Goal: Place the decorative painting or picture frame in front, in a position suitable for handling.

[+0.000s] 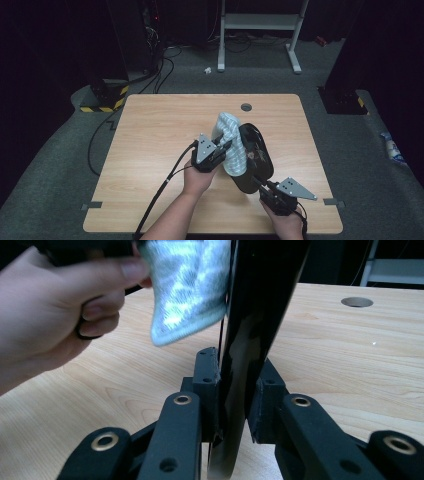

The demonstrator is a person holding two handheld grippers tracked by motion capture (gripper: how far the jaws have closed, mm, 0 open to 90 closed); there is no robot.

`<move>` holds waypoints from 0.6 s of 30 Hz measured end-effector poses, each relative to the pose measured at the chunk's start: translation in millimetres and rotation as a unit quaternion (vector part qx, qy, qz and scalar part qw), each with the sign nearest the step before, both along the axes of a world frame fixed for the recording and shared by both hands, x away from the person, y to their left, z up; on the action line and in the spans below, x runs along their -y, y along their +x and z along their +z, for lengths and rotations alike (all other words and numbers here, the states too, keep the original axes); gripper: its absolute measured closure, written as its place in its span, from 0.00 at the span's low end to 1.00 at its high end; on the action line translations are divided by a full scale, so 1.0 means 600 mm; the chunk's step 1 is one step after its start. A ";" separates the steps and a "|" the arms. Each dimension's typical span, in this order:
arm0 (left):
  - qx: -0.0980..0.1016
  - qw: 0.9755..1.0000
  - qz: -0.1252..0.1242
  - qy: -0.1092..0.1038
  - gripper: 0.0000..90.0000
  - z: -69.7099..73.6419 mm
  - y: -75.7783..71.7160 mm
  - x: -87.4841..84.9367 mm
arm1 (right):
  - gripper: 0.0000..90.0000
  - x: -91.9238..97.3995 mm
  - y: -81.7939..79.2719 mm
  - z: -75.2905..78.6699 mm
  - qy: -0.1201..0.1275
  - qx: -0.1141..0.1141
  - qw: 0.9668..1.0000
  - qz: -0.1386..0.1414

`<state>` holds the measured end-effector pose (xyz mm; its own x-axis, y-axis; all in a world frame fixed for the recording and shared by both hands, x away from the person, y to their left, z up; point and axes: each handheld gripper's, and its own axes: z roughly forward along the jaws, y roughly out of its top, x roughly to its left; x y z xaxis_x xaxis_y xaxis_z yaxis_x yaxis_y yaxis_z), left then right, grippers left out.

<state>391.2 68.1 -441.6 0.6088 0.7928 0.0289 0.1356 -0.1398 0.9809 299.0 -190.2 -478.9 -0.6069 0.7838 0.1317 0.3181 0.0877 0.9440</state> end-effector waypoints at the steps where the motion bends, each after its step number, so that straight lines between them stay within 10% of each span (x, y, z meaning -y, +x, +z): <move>1: -0.003 1.000 0.003 0.001 0.76 -0.004 0.004 -0.003 | 0.85 -0.001 0.000 0.000 0.000 0.001 1.000 -0.001; 18: -0.050 0.999 -0.002 0.013 0.76 -0.052 0.019 -0.008 | 0.86 -0.015 0.017 -0.002 0.003 0.015 1.000 -0.022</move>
